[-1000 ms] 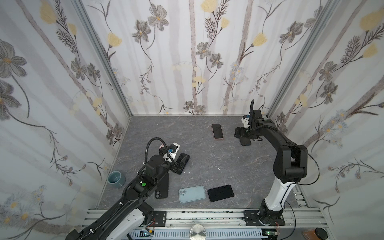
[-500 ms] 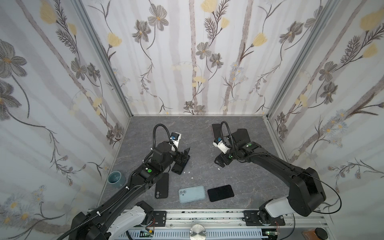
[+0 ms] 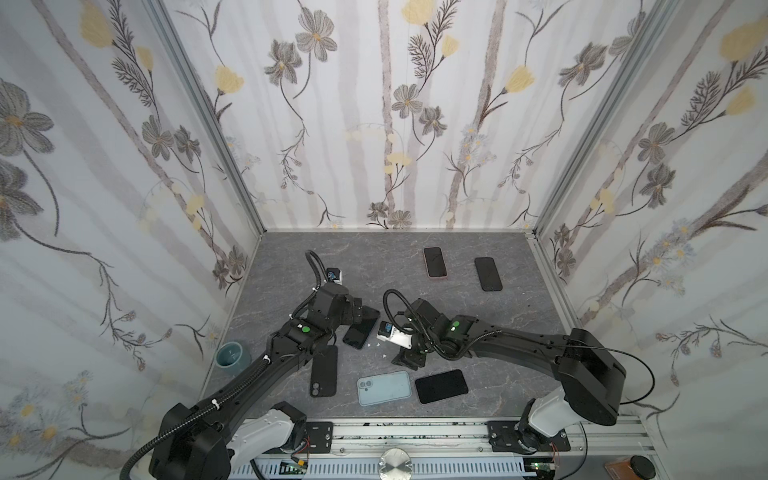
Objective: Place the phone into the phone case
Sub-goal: 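Move the right gripper over the purple-framed phone while left arm reaches toward center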
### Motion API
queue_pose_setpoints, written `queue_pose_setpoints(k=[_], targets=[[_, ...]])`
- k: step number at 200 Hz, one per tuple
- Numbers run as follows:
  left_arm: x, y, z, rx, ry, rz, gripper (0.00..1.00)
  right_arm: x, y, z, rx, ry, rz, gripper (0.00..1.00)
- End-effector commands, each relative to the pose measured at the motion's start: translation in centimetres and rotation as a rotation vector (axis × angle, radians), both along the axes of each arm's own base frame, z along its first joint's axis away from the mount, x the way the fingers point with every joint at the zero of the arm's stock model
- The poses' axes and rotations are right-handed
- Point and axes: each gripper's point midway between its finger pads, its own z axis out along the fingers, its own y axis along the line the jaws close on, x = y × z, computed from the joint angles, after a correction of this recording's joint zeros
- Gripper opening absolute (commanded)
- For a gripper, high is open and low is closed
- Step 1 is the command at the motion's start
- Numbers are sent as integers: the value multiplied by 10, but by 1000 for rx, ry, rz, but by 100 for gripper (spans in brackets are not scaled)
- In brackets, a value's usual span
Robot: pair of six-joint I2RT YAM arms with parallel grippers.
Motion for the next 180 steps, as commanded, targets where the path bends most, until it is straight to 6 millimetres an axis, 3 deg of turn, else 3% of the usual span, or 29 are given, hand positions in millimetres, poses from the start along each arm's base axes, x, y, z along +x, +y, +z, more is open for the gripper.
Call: queue_pose_setpoints(k=[1, 45, 119, 180], targets=[[1, 30, -3, 33, -1, 108, 100, -5, 17, -6, 20, -1, 63, 60], [6, 51, -14, -41, -15, 143, 100, -16, 21, -29, -25, 26, 110, 59], [11, 47, -27, -84, 10, 101, 100, -13, 15, -57, -141, 32, 87, 54], [11, 48, -28, -75, 6, 93, 100, -10, 10, -65, -191, 17, 90, 53]])
